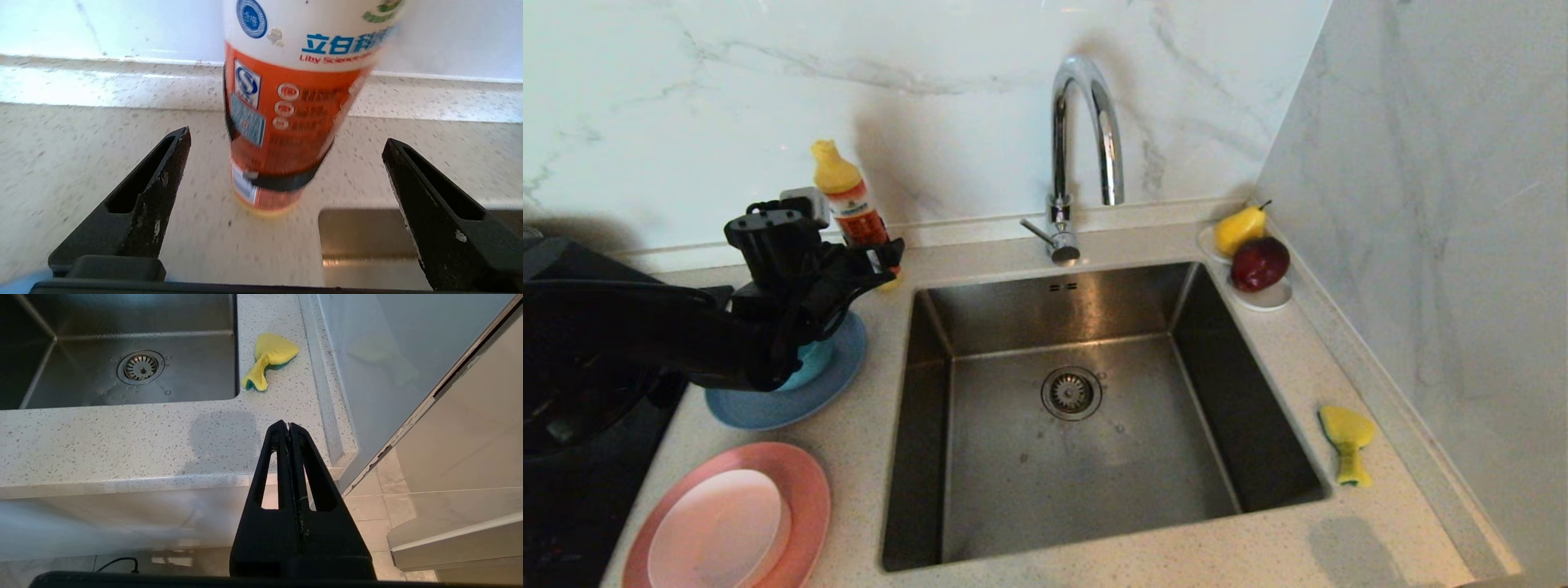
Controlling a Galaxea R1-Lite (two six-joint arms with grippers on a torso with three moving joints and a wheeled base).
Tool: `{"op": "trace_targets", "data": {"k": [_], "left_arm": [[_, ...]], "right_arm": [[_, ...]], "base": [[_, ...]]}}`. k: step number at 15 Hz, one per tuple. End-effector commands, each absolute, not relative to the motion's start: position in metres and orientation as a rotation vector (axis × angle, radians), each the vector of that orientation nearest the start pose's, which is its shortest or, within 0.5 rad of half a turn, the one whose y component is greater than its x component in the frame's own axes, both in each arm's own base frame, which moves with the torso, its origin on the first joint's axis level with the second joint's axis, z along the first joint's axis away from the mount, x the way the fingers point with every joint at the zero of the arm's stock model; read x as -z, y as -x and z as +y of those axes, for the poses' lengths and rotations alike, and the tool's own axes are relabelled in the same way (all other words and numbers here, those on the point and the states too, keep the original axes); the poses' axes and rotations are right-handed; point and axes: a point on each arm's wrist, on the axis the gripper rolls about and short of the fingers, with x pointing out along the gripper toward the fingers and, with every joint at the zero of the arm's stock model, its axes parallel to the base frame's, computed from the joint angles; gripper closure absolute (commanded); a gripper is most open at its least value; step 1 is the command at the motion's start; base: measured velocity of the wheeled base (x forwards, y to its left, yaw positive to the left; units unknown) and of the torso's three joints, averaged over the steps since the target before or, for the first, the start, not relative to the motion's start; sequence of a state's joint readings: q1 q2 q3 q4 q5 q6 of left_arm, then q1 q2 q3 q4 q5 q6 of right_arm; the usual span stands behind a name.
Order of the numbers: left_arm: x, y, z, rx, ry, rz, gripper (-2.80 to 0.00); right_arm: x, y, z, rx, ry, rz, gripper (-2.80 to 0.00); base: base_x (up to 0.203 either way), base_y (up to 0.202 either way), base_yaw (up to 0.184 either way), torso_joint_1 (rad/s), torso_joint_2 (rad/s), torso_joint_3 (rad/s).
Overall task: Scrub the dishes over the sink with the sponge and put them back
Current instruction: Grab the dish soap
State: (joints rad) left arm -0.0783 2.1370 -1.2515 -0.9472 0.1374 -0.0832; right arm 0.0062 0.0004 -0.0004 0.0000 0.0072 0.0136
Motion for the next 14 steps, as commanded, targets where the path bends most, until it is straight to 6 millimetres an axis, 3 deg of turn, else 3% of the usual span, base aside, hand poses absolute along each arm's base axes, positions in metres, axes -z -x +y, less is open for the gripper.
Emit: {"op": "trace_targets", "data": {"k": [1,3,14], "left_arm": [[-0.167,-0.447,-0.032,-0.059,0.082,-0.082,-2.8],[-0.173,-0.454,-0.032,-0.059,0.07,-0.111,-2.8],[-0.165,-0.483,-0.036,-0.07,0.071,-0.14,-2.8]], "right_arm": [[-0.075,0.023,0.0,-0.014,-0.014,0.0,0.0],[-0.075,0.023,0.0,-0.014,-0.014,0.0,0.0],[-0.075,0.023,0.0,-0.014,-0.014,0.0,0.0]], "base": [[0.0,0.0,0.0,0.0,0.0,0.0],[0.0,0.0,0.0,0.0,0.0,0.0],[0.0,0.0,0.0,0.0,0.0,0.0]]}}
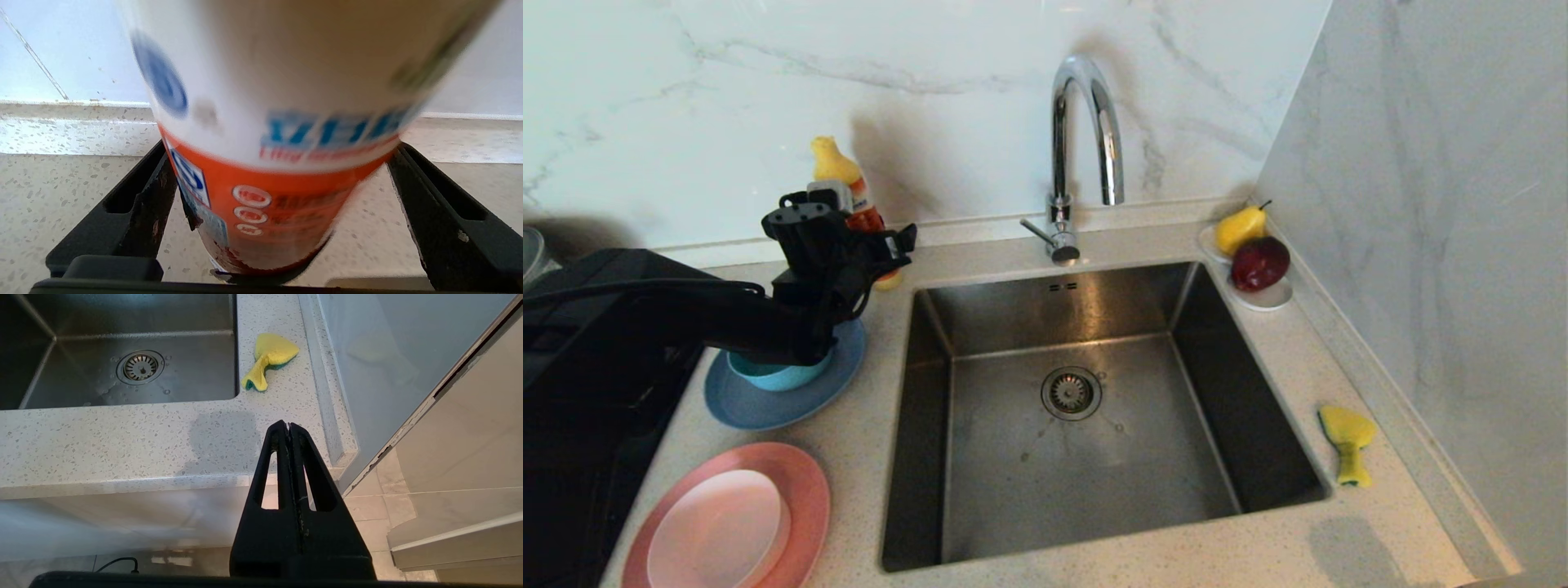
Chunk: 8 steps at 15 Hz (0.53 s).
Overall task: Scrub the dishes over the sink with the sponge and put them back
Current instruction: Grab the dish soap
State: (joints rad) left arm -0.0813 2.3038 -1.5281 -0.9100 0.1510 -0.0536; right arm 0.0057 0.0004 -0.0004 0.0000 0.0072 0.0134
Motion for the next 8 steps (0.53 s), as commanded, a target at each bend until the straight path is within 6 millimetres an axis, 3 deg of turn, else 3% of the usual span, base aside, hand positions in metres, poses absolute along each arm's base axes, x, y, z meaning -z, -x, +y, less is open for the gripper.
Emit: {"op": "trace_targets", "data": {"k": [1,7,8], "left_arm": [[-0.1636,-0.4844,-0.0366,-0.069,0.07,-0.141,-2.8],[-0.1642,-0.4933,-0.0365,-0.081,0.065,-0.128,-2.8],[-0.1648,-0.4943,-0.0365,-0.09,0.065,-0.135,-2.12]], "right_arm": [[-0.0755,0.0228,0.0,-0.014,-0.014,0.0,0.0],[-0.0755,0.0228,0.0,-0.014,-0.014,0.0,0.0],[-0.0755,0.0228,0.0,-0.014,-0.014,0.0,0.0]], "base": [[0.0,0.0,0.0,0.0,0.0,0.0],[0.0,0.0,0.0,0.0,0.0,0.0],[0.0,0.0,0.0,0.0,0.0,0.0]]}}
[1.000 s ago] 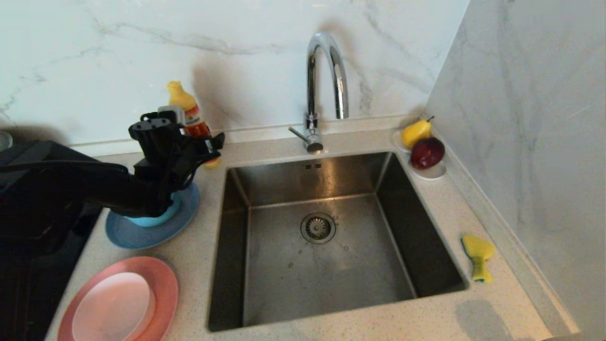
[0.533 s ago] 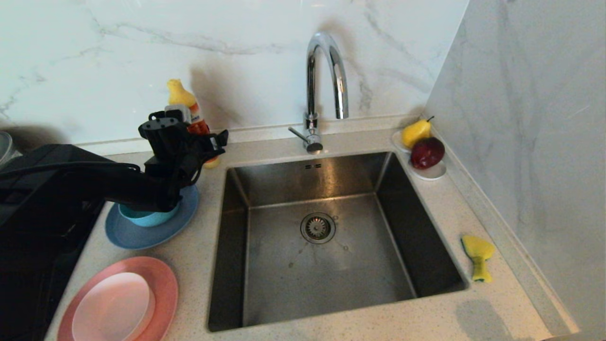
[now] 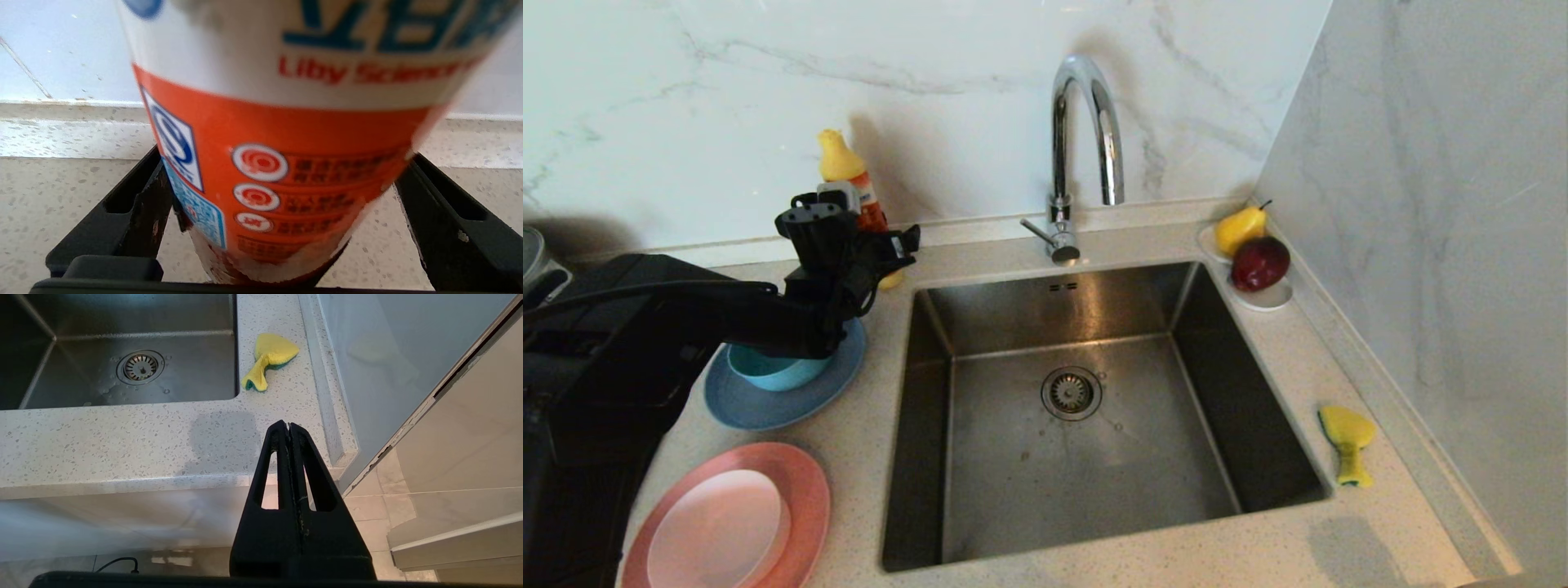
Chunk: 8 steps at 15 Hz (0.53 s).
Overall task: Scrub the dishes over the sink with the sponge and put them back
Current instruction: Grab the dish soap
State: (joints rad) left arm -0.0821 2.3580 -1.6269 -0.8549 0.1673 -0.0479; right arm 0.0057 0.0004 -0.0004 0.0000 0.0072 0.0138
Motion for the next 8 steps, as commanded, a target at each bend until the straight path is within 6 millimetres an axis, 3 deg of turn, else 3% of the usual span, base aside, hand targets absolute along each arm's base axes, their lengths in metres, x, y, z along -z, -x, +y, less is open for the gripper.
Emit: {"op": "trace_targets", "data": {"k": [1,8], "left_arm": [[-0.1641,-0.4953,-0.0364,-0.093,0.065,-0.139,0.0],[-0.1663,-0.4941,-0.0362,-0.096,0.072,-0.147,0.0]], "right_arm": [[-0.0755,0.0228,0.0,-0.014,-0.014,0.0,0.0],[-0.0755,0.0228,0.0,-0.015,-0.014,0.0,0.0]], "base": [[0.0,0.0,0.0,0.0,0.0,0.0],[0.0,0.0,0.0,0.0,0.0,0.0]]}}
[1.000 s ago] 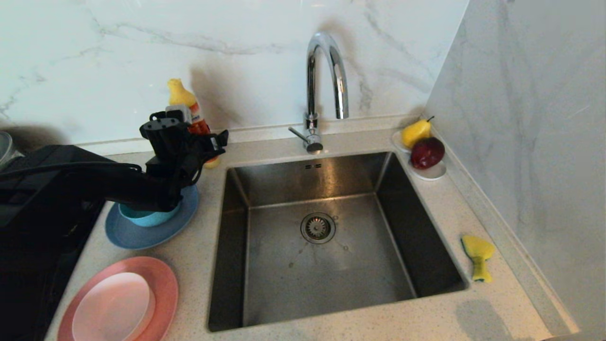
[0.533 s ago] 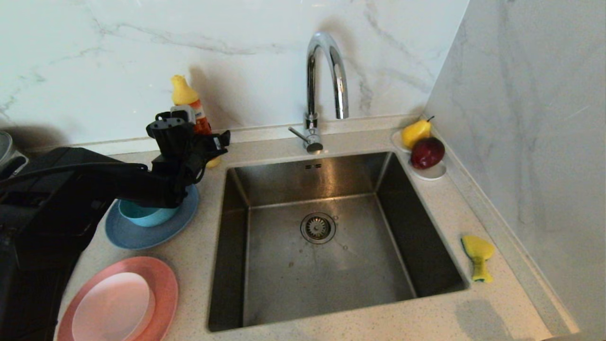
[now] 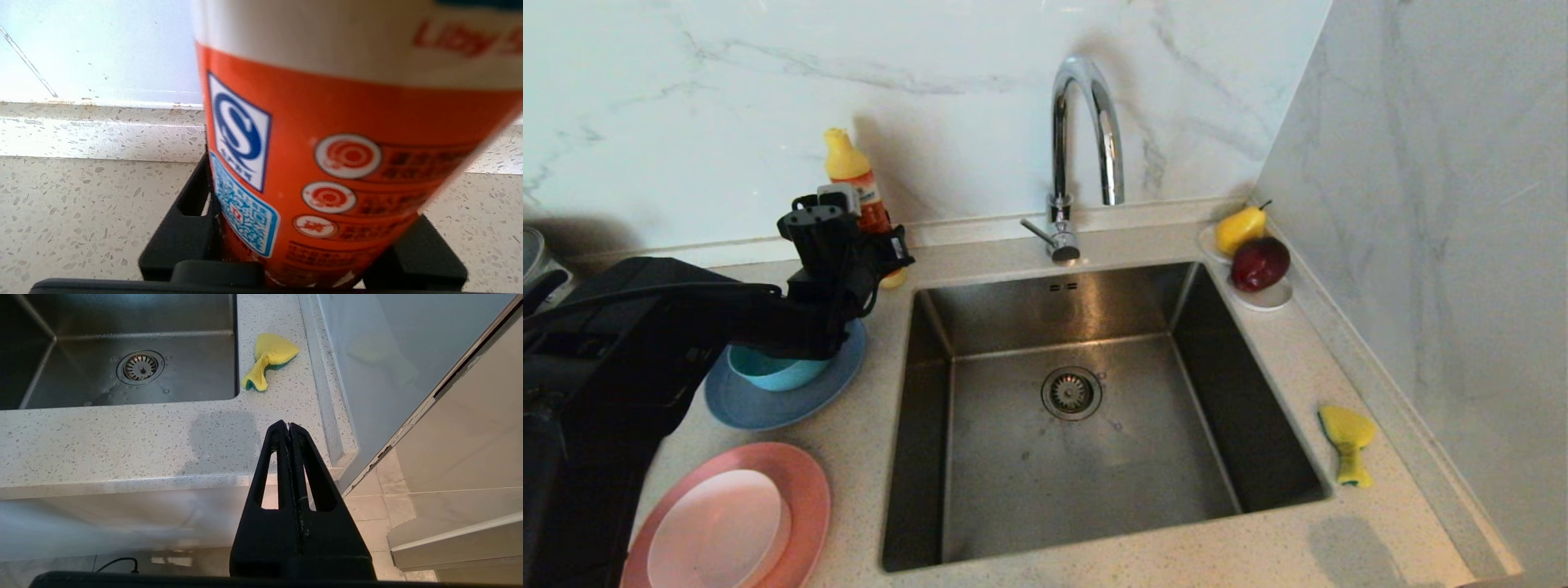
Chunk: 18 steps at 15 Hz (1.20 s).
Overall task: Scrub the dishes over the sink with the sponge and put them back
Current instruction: Grab the dish soap, then squeeze it onto the sponge
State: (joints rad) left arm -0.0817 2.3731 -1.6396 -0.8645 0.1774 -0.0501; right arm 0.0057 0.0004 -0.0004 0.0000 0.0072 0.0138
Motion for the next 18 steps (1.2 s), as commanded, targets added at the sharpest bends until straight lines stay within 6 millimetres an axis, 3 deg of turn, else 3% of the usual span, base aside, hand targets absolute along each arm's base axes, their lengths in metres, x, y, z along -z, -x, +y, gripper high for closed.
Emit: {"op": "trace_targets", "data": {"k": [1,5,8,13,18], "left_arm": [[-0.171,-0.492,-0.036,-0.098,0.077,-0.154,0.0],[-0.206,-0.47,-0.034,-0.148,0.101,-0.207,0.0],[-0.248,-0.438,-0.031,-0.169,0.115,-0.265,0.0],[-0.287,-0.342,-0.036,-0.154,0.107,-0.261,0.0],[-0.322,-0.248,-0.039,-0.097,-0.012,-0.296,0.0]], "right_arm": [[-0.075,0.023,0.0,-0.014,-0.014,0.0,0.0],[-0.076,0.023,0.0,-0.014,-0.014,0.0,0.0],[-0.075,0.023,0.0,-0.014,-0.014,0.0,0.0],[-0.075,0.023,0.0,-0.014,-0.014,0.0,0.0],[-0.076,0.023,0.0,-0.014,-0.014,0.0,0.0]], "base": [[0.0,0.0,0.0,0.0,0.0,0.0],[0.0,0.0,0.0,0.0,0.0,0.0],[0.0,0.0,0.0,0.0,0.0,0.0],[0.0,0.0,0.0,0.0,0.0,0.0],[0.0,0.0,0.0,0.0,0.0,0.0]]}}
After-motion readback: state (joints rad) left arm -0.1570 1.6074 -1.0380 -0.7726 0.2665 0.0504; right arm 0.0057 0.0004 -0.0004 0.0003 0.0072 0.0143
